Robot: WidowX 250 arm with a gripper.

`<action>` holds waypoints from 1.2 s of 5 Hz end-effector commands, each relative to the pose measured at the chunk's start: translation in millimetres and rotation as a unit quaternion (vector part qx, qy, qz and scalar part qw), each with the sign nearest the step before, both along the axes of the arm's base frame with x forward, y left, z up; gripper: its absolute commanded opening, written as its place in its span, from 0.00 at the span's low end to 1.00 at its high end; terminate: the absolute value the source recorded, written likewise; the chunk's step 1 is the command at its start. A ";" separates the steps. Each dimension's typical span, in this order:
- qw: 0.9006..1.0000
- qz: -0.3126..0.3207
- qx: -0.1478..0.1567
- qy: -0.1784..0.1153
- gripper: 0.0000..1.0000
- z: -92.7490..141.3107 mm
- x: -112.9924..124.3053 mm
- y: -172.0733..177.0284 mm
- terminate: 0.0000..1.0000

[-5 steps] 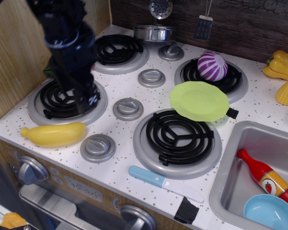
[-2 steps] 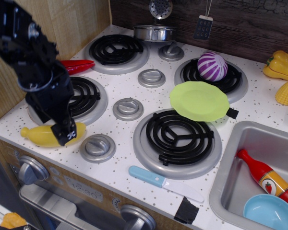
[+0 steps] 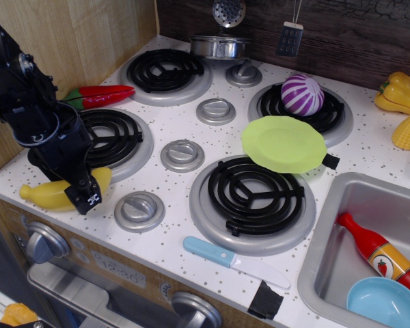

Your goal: Put banana on plate

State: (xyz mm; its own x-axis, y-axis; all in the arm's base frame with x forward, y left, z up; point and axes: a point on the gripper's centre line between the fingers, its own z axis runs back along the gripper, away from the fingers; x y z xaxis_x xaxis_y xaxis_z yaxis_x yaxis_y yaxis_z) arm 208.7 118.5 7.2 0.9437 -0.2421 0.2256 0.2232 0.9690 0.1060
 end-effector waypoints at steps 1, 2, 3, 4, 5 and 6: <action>1.000 0.021 0.005 -0.015 0.00 0.7 2.1 1.0 0.00; 0.999 0.049 0.015 -0.011 0.00 24.0 8.3 -13.8 0.00; 0.996 0.076 0.039 -0.009 0.00 69.7 36.4 -35.4 0.00; 0.995 0.087 0.037 -0.030 0.00 91.7 78.4 -46.2 0.00; 0.993 0.106 0.019 -0.040 0.00 96.1 125.2 -65.5 0.00; 0.990 0.133 0.008 -0.046 0.00 92.9 155.9 -99.9 0.00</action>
